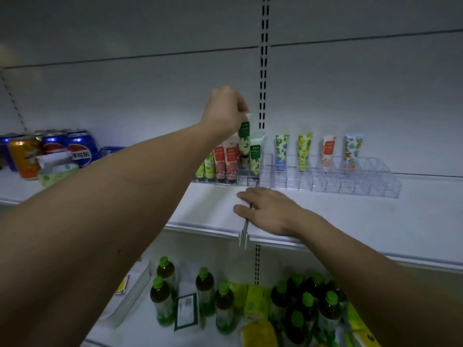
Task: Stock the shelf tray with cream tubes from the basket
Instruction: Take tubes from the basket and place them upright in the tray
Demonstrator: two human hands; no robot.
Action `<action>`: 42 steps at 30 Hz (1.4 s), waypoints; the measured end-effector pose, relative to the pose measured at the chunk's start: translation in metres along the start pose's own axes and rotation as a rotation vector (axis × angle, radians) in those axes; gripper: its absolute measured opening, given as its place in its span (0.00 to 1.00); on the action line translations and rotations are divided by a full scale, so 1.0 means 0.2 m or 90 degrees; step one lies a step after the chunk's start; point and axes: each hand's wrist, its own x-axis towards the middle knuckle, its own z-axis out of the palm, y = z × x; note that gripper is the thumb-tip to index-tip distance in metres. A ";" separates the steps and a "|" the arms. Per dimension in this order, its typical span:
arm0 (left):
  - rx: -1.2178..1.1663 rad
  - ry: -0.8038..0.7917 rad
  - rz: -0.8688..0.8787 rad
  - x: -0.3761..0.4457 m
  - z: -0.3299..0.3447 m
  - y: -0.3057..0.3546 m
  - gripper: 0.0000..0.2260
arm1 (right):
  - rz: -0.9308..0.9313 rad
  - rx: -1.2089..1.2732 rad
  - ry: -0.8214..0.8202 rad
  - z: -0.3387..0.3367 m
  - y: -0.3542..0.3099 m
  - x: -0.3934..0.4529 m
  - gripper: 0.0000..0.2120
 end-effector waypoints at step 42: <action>0.329 -0.097 0.074 0.02 0.26 -0.14 0.06 | 0.025 0.039 0.037 0.03 0.02 0.01 0.29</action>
